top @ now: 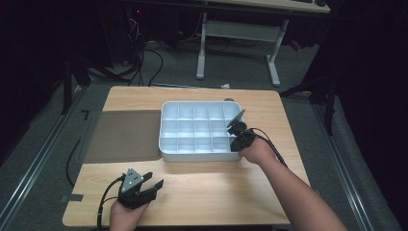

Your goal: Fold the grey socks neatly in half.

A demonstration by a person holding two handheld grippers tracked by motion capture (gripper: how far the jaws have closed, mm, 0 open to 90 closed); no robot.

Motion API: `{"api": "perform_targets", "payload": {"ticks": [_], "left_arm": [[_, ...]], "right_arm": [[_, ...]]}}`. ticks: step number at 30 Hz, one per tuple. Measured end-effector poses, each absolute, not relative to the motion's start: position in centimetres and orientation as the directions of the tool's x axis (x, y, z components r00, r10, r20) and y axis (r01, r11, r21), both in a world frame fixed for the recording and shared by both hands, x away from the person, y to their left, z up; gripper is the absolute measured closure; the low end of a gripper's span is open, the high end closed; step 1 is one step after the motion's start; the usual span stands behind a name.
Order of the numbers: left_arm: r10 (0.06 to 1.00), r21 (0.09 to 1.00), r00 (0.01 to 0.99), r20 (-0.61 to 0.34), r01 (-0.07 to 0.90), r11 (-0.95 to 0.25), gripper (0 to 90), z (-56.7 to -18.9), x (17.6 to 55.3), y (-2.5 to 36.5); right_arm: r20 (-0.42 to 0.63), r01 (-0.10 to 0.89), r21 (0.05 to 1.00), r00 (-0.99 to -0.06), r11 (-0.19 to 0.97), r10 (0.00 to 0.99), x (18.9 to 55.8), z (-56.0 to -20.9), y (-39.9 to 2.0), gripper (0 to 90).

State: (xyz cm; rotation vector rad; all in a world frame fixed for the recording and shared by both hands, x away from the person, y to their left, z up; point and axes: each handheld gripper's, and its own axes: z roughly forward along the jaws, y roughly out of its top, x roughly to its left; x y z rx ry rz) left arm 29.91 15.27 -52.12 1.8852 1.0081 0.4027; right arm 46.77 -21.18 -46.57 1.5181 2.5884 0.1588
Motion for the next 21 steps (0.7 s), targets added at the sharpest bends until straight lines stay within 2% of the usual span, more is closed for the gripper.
{"api": "perform_targets", "payload": {"ticks": [5,11,21], "left_arm": [[0.783,0.847,0.609,-0.132,0.479,-0.23,45.7,-52.1,29.9,15.3],[0.781,0.846,0.611,-0.132,0.48,-0.232,45.6,-52.2,29.9,15.2],[0.781,0.846,0.61,-0.134,0.481,-0.23,45.6,-52.2,29.9,15.1]], "right_arm": [[-0.067,0.862,0.157,-0.478,0.482,0.876,46.8,-46.6,-21.1,70.2],[-0.051,0.863,0.16,-0.478,0.48,0.877,46.7,-45.9,-21.0,61.2],[-0.009,0.859,0.209,-0.475,0.466,0.88,46.5,-43.9,-22.0,60.0]]}}
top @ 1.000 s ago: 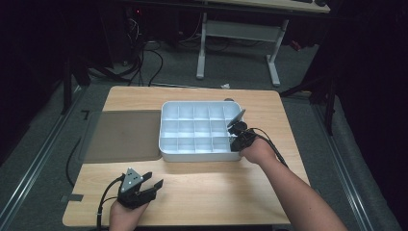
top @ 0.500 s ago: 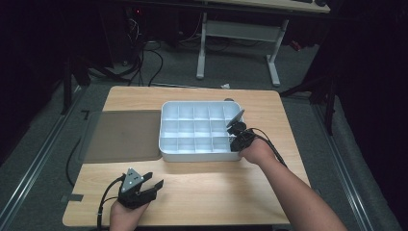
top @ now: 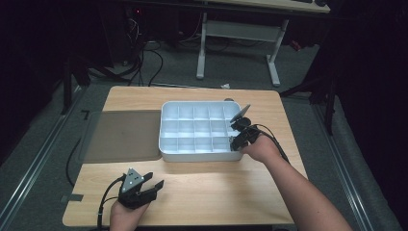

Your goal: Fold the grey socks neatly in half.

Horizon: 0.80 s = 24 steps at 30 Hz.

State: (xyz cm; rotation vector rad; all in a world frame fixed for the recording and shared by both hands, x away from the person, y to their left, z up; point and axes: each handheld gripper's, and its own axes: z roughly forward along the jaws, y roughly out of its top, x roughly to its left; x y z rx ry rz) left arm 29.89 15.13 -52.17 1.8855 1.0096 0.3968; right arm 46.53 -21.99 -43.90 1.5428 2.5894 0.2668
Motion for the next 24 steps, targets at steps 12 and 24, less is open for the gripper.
{"api": "perform_targets", "payload": {"ticks": [12,24], "left_arm": [[0.781,0.844,0.61,-0.132,0.482,-0.234,45.6,-52.2,29.9,15.2],[0.784,0.844,0.606,-0.137,0.485,-0.228,45.6,-52.2,30.0,15.3]], "right_arm": [[0.026,0.876,0.179,-0.46,0.448,0.888,46.4,-43.3,-22.7,90.0],[0.03,0.882,0.121,-0.463,0.456,0.886,46.9,-46.1,-22.0,90.0]]}}
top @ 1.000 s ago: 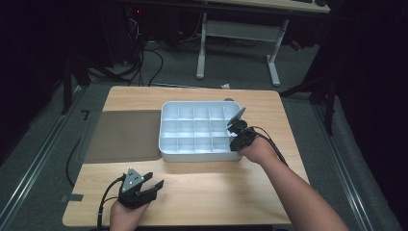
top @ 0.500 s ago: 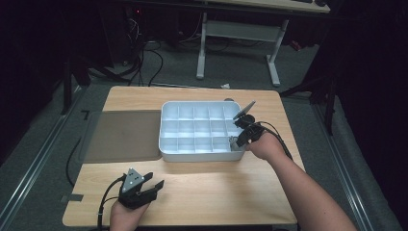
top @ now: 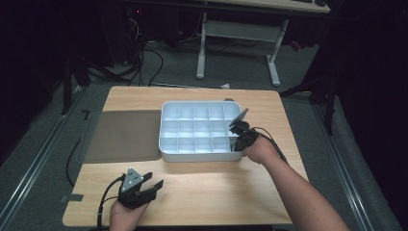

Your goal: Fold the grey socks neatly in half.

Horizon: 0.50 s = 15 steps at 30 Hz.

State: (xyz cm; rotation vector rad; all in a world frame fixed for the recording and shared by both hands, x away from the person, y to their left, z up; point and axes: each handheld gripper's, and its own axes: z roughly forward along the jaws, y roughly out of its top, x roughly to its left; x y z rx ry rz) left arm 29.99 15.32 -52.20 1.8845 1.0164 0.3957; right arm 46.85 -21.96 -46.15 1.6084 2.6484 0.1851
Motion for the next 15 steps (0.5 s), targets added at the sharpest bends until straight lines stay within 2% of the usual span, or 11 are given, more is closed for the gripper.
{"api": "perform_targets", "payload": {"ticks": [4,10,15], "left_arm": [[0.784,0.845,0.605,-0.138,0.485,-0.226,45.6,-52.2,30.0,15.3],[0.781,0.844,0.61,-0.135,0.484,-0.232,45.7,-52.2,30.0,15.2],[0.784,0.844,0.605,-0.138,0.487,-0.227,45.6,-52.2,30.0,15.3]], "right_arm": [[0.039,0.88,0.13,-0.465,0.457,0.884,46.8,-45.6,-22.1,88.2],[0.056,0.887,0.208,-0.432,0.413,0.9,47.4,-43.2,-22.5,88.4],[0.074,0.893,0.214,-0.418,0.395,0.906,48.8,-44.2,-22.4,90.0]]}}
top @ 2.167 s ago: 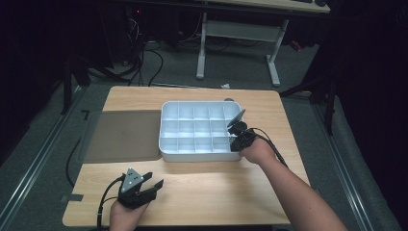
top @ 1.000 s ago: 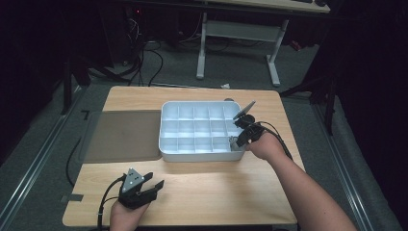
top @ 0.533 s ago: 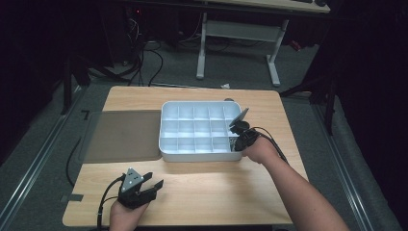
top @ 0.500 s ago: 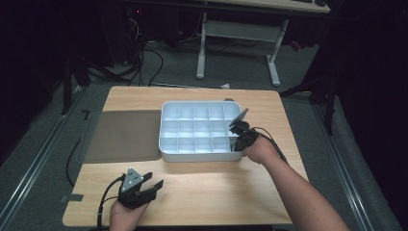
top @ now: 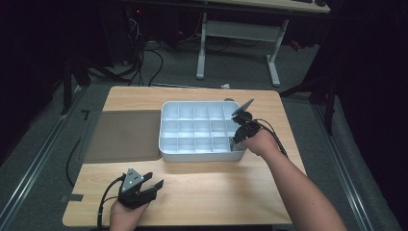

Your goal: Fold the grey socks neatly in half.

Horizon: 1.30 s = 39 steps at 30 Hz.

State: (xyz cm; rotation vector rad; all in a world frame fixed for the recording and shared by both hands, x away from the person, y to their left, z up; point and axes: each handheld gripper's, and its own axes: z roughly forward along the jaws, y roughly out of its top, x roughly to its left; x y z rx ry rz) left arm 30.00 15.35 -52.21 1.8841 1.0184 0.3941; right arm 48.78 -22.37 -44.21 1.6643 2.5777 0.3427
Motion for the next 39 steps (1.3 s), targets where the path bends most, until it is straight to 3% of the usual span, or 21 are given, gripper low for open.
{"api": "perform_targets", "payload": {"ticks": [13,21,28,39], "left_arm": [[0.786,0.842,0.602,-0.141,0.49,-0.224,45.7,-52.3,30.0,15.4],[0.784,0.841,0.605,-0.138,0.489,-0.229,45.7,-52.3,30.0,15.3],[0.781,0.84,0.608,-0.139,0.49,-0.233,45.6,-52.3,29.9,15.2],[0.772,0.842,0.62,-0.139,0.485,-0.238,45.6,-52.2,29.7,15.0]], "right_arm": [[0.046,0.894,0.15,-0.432,0.421,0.901,49.4,-46.4,-21.4,90.0],[0.057,0.885,0.246,-0.421,0.396,0.905,48.3,-43.3,-22.5,84.5],[0.054,0.866,0.354,-0.397,0.354,0.916,45.9,-40.9,-24.8,73.3],[0.091,0.833,0.474,-0.367,0.284,0.926,40.9,-40.6,-27.0,60.1]]}}
